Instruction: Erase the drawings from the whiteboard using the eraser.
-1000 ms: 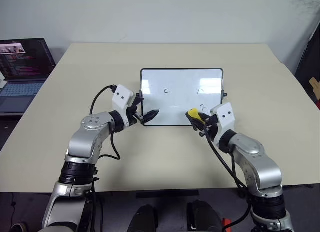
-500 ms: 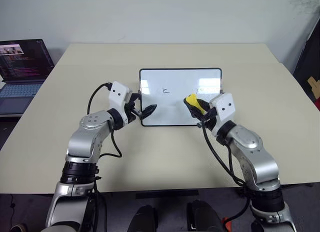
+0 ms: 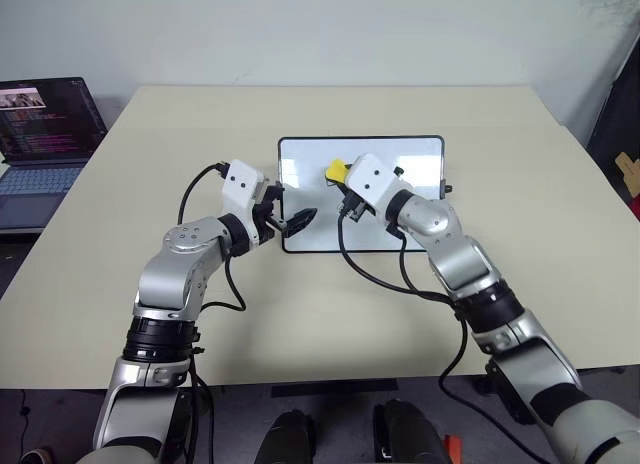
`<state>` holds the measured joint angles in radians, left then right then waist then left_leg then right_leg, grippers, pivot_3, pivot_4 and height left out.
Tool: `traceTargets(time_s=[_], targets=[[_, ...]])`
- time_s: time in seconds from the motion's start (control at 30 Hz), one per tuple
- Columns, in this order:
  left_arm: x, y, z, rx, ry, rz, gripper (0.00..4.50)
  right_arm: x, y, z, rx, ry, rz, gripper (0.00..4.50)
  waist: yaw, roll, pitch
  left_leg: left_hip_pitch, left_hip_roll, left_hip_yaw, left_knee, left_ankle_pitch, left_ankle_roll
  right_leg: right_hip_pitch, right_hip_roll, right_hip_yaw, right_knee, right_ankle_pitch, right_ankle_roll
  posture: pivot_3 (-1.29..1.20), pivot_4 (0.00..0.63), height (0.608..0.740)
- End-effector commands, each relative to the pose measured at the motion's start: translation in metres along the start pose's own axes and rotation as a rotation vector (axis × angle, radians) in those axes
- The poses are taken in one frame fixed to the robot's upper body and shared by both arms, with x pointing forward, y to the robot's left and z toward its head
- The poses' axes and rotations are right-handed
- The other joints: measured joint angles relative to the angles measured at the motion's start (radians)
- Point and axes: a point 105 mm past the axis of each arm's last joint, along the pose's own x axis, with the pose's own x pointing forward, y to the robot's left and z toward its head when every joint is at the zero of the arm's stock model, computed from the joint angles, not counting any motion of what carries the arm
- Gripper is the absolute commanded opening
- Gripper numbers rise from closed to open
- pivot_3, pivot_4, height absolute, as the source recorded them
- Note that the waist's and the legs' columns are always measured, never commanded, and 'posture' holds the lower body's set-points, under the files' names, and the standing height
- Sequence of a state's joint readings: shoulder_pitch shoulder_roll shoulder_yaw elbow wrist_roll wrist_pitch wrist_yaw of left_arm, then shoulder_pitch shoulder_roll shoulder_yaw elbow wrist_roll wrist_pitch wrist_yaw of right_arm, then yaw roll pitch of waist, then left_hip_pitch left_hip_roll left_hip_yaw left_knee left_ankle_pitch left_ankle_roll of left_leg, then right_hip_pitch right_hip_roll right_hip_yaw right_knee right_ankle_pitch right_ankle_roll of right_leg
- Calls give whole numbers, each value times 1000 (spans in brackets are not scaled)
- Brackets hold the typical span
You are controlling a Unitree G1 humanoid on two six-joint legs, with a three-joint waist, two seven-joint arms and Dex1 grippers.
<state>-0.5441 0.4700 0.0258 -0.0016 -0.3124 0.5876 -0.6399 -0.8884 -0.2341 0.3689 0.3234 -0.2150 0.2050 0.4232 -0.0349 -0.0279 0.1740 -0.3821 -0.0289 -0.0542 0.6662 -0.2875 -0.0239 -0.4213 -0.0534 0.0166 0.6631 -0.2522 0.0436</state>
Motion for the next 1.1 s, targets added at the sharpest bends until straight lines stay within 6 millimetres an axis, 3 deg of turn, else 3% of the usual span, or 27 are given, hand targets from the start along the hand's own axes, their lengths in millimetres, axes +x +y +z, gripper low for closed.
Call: traceTargets(time_s=[0.03,0.2,0.4,0.5,0.77,1.1], targets=[[-3,-5,12,30,-40,-9,4500,10,-6,10,-65,-31,2,976,0,0,0,0,0,0,0,0,0,0,0,0,0,0,0,0,150,740],[-4,-9,12,44,-53,-14,4500,13,-2,-18,-81,72,46,976,0,0,0,0,0,0,0,0,0,0,-1,0,0,0,0,0,150,740],[-3,-10,13,41,-56,-18,4500,-3,7,-52,-127,192,136,976,5,0,-1,2,0,-1,1,0,1,2,-1,0,2,0,0,0,150,740],[-1,-10,13,42,-57,-24,4500,-7,10,-56,-163,211,153,976,4,0,-2,2,0,-1,2,-1,2,2,-1,-1,2,0,0,0,150,740],[0,-12,13,42,-58,-34,4500,3,-14,-34,-212,153,37,975,3,0,-2,3,0,-2,6,-1,2,2,-1,0,9,1,0,0,150,740],[0,-15,10,37,-55,-35,4500,31,-8,1,-251,55,25,974,-9,0,-1,5,1,-2,11,0,2,2,1,0,17,2,-3,0,150,740]])
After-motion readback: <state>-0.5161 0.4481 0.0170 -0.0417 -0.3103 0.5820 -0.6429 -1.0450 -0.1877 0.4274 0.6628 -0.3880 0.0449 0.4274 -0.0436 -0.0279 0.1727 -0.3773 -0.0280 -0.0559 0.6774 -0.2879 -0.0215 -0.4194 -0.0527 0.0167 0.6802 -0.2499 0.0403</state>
